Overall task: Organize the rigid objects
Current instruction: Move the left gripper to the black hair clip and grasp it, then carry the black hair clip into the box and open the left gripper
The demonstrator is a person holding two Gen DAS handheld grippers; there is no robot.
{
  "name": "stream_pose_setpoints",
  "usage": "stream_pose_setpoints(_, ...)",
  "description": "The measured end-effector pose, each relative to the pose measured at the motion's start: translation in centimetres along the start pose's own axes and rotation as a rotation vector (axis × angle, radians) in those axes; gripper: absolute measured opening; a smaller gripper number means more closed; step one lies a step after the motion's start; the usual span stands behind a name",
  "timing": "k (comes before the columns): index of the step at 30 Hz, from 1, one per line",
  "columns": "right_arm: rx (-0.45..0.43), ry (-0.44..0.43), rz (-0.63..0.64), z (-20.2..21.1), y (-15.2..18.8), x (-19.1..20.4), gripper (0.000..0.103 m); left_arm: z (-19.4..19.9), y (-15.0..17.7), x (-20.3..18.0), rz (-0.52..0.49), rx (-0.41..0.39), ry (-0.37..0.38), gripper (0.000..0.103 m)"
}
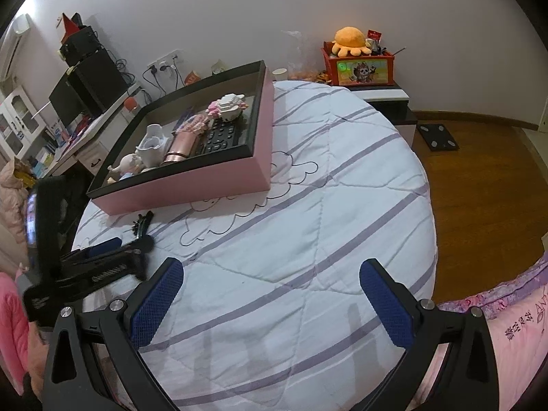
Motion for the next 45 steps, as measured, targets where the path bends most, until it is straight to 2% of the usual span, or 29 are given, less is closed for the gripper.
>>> stream_pose_setpoints(2, 0.003, -0.004, -0.003, -0.2, -0.1, 0.1, 0.103, 0.2, -0.1, 0.6, 0.008, -0.003, 0.013, 0.026)
stream_pose_setpoints(4, 0.003, -0.010, 0.007, -0.3, -0.1, 0.6, 0.103, 0.4, -0.1, 1.1, 0.021, -0.003, 0.039, 0.019)
stream_pose_setpoints(6, 0.002, -0.018, 0.022, -0.2, -0.1, 1.3, 0.103, 0.7, -0.1, 1.6, 0.031, -0.001, 0.069, 0.019)
stream_pose_setpoints(16, -0.008, -0.015, 0.055, 0.3, -0.6, 3.0, 0.103, 4.4, -0.3, 1.5, 0.009, -0.056, 0.106, 0.019)
stream_pose_setpoints(20, -0.026, -0.017, 0.073, 0.4, -2.1, 3.8, 0.103, 6.2, -2.6, 1.5, 0.001, -0.096, 0.133, 0.019)
stream_pose_setpoints(24, -0.067, -0.027, 0.101, 0.3, -5.1, 5.3, 0.103, 6.6, -7.0, 1.5, -0.022, -0.140, 0.126, 0.019)
stream_pose_setpoints(28, -0.120, -0.042, 0.137, -0.3, -9.2, 7.1, 0.103, 5.0, -12.2, 1.0, -0.031, -0.160, 0.121, 0.019)
stream_pose_setpoints(34, -0.152, -0.048, 0.158, -2.8, -14.9, 8.6, 0.103, -0.2, -18.6, 0.4, -0.032, -0.124, 0.098, 0.019)
stream_pose_setpoints(40, -0.117, -0.019, 0.140, -7.2, -18.8, 8.5, 0.103, -4.1, -21.1, 0.6, -0.037, -0.079, 0.073, 0.019)
stream_pose_setpoints(45, -0.080, -0.009, 0.125, -10.3, -20.5, 8.4, 0.103, -6.5, -22.0, 1.0, -0.030, -0.037, 0.050, 0.019)
Point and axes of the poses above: each gripper's, at about its wrist camera, not at the fingertips, and z roughly against the way its jaws point, x to its left, y to its underside, the point moved 6 cm from there along -z, roughly the way its jaws point, and after that the axes turned 5 degrees about y, right-handed, at the moved point
